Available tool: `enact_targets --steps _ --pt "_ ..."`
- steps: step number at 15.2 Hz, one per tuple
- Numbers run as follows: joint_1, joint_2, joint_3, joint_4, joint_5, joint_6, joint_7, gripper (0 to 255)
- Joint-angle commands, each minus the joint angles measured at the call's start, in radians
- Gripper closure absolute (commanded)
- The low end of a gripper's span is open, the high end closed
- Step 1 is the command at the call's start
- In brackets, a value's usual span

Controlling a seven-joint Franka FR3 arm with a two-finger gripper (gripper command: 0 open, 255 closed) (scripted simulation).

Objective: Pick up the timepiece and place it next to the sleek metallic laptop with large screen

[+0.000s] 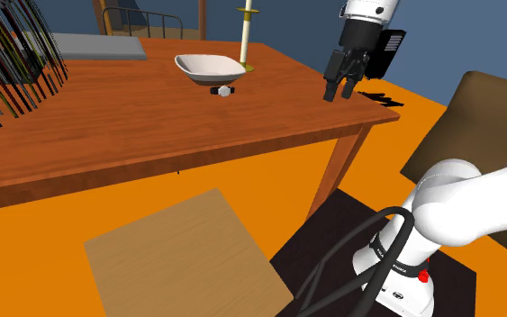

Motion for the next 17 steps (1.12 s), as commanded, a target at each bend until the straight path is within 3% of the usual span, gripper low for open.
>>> enact_targets --steps 1,10,17 --pt "0.000 0.000 0.000 0.000 0.000 0.000 0.000 0" --pt "0.059 0.040 -0.022 -0.203 0.088 0.578 -0.157 0" --pt "0.173 0.188 -0.072 -0.245 0.228 1.024 -0.345 0"
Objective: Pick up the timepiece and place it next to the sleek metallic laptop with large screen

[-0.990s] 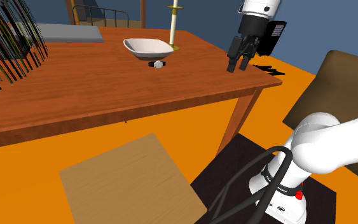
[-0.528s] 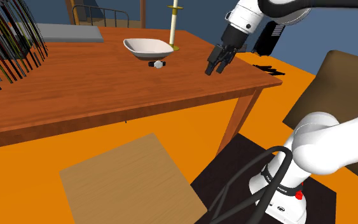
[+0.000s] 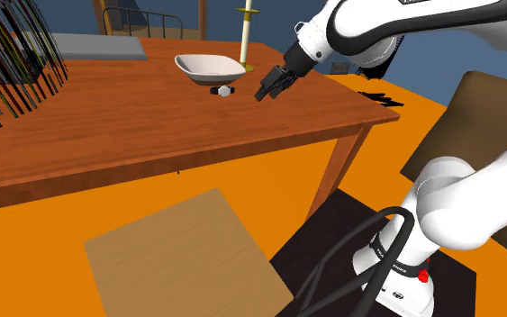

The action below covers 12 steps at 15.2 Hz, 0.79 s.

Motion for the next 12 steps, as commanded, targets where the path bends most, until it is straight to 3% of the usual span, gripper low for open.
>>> enact_targets --steps 1,5,8,12 --pt "0.048 0.044 -0.023 -0.005 0.057 0.130 -0.070 0" --pt "0.203 0.156 -0.117 0.038 0.222 0.350 -0.264 0" --pt "0.384 0.234 -0.242 0.101 0.414 0.479 -0.480 0" --pt "0.448 0.298 -0.287 0.139 0.492 0.506 -0.545 0"
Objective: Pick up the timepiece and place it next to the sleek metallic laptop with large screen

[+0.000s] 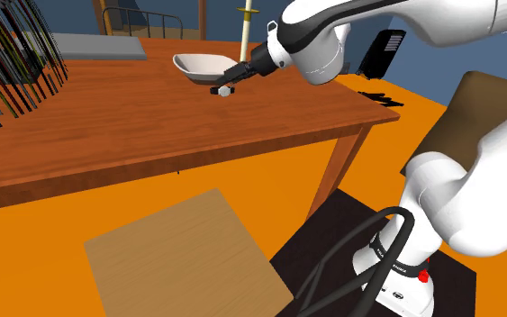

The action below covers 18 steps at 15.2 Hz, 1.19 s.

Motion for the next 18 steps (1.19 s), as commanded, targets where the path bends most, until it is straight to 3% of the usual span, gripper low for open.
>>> enact_targets --steps 1,4,12,13,18 --pt "0.037 0.036 -0.026 0.024 0.050 0.015 -0.042 0" --pt "0.077 0.079 -0.055 0.053 0.113 0.025 -0.094 0" --pt "0.077 0.079 -0.055 0.053 0.113 0.025 -0.094 0" --pt "0.078 0.081 -0.056 0.055 0.115 0.025 -0.095 255" --pt "0.078 0.081 -0.059 0.056 0.117 0.022 -0.100 255"
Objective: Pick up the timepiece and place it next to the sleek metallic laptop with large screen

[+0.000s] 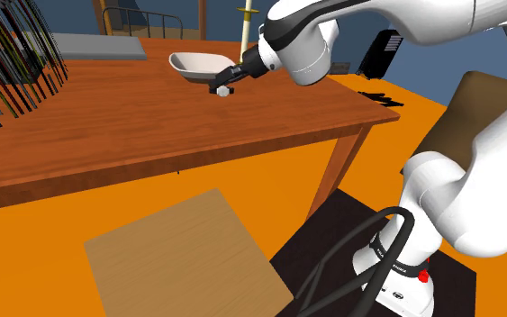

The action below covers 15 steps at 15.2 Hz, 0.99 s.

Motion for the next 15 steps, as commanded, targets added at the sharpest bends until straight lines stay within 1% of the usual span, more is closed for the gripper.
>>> enact_targets --steps 1,4,9,15 --pt "-0.002 0.005 -0.004 -0.003 0.001 -0.002 0.000 255" --pt "-0.003 0.000 0.001 -0.010 -0.003 0.002 0.006 255" --pt "-0.076 -0.030 0.057 0.006 -0.142 -0.043 0.140 255" --pt "-0.146 -0.058 0.109 0.042 -0.263 -0.106 0.260 255"
